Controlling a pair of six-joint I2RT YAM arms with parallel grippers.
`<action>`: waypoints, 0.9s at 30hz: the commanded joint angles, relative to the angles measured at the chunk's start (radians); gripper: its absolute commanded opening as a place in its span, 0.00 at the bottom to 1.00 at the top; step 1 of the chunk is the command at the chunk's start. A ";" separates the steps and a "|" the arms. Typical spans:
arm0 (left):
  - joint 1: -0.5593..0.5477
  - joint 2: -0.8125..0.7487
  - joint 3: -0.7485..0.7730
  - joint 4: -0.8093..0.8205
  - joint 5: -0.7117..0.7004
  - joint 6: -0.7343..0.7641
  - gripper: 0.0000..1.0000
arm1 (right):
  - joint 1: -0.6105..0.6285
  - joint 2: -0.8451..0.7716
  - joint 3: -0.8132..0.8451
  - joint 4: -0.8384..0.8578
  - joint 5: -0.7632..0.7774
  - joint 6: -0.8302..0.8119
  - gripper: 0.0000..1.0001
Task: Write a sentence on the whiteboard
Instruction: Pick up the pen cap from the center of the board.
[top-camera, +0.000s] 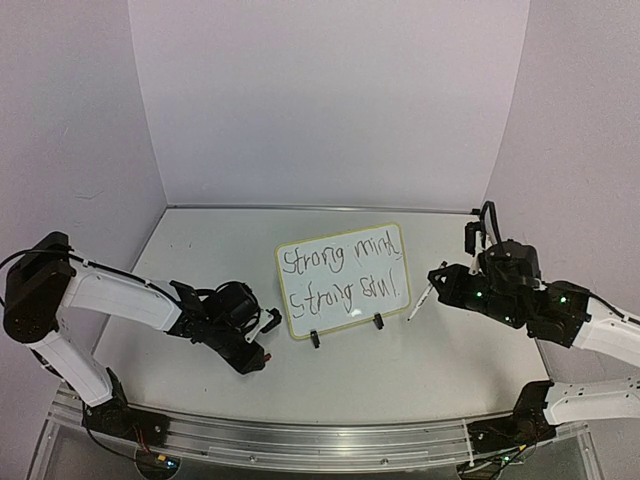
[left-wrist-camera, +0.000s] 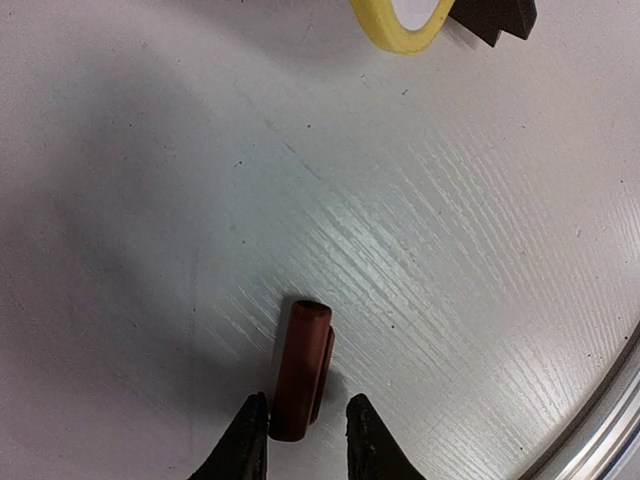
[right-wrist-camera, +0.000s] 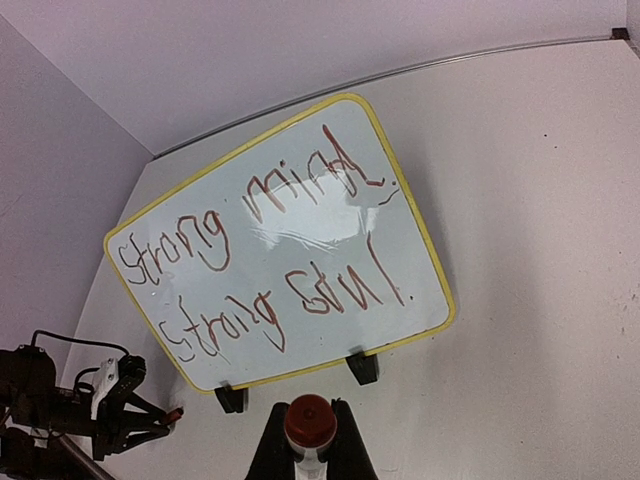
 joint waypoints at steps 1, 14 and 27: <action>0.003 0.004 0.036 -0.008 -0.019 0.010 0.25 | -0.003 -0.018 -0.005 -0.001 0.026 0.010 0.00; 0.002 0.008 0.015 0.000 0.035 -0.016 0.14 | -0.003 -0.042 -0.008 -0.004 0.016 0.025 0.00; -0.018 -0.094 -0.057 0.073 -0.036 -0.062 0.00 | -0.003 -0.070 -0.050 0.037 -0.118 0.140 0.00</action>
